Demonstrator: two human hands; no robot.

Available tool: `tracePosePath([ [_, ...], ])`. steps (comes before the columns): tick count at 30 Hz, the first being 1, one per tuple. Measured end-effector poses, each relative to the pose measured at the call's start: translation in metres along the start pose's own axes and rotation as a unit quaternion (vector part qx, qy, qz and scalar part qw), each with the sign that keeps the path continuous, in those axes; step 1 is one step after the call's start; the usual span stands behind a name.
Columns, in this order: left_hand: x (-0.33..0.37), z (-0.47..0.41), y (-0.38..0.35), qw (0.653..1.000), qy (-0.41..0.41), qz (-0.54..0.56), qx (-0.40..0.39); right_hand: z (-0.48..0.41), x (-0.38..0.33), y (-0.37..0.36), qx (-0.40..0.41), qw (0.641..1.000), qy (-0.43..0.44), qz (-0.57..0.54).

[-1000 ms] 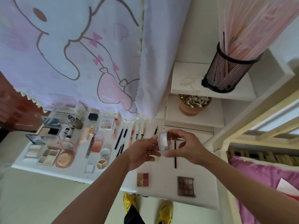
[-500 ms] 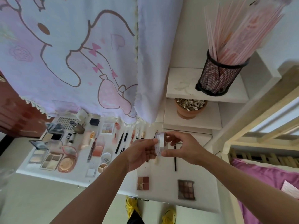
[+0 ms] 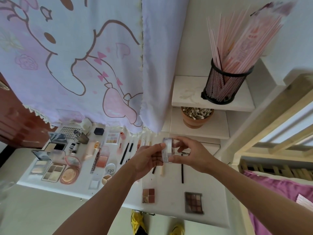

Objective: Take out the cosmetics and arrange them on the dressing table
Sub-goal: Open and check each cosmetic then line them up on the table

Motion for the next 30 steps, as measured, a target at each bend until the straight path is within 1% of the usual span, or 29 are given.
tracePosePath([
  [3, -0.0010, 0.0012, -0.0020, 1.000, 0.006, -0.004, -0.003, 0.0010, 0.0010, 0.0018, -0.007, 1.000, -0.010, -0.013],
  [8, -0.0031, 0.0015, -0.0041, 1.000, 0.019, -0.001, -0.007, 0.0017, 0.0013, 0.0035, -0.014, 1.000, 0.014, 0.018],
  [12, 0.0006, 0.0003, -0.0063, 1.000, 0.015, -0.009, -0.007, 0.0017, 0.0020, 0.0051, -0.014, 1.000, -0.001, 0.012],
  [15, 0.0021, 0.0008, -0.0079, 1.000, 0.015, -0.014, -0.008, 0.0015, 0.0010, 0.0069, -0.005, 1.000, 0.008, 0.010],
  [19, 0.0005, 0.0011, -0.0079, 1.000, 0.023, -0.004, -0.006, 0.0022, -0.0008, 0.0070, -0.013, 0.999, 0.029, 0.044],
  [24, 0.0043, 0.0020, -0.0069, 1.000, 0.017, -0.016, -0.014, 0.0016, 0.0030, 0.0053, -0.019, 0.999, 0.000, 0.035],
  [27, 0.0036, 0.0024, -0.0043, 1.000, 0.019, -0.016, -0.010, 0.0018, 0.0000, 0.0033, -0.012, 0.998, 0.017, 0.052],
  [30, 0.0028, 0.0034, -0.0013, 1.000, 0.019, -0.013, -0.008, 0.0018, -0.0011, -0.0002, -0.023, 0.996, 0.037, 0.079],
])
Point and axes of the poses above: each hand's wrist, its own z-axis away from the middle knuckle, its own y-axis out of the back of the hand, x = y × z, the point moved 6 cm from there along -z, towards the middle knuckle, and after that the axes turned 11 degrees about x, right-handed, at the moved point
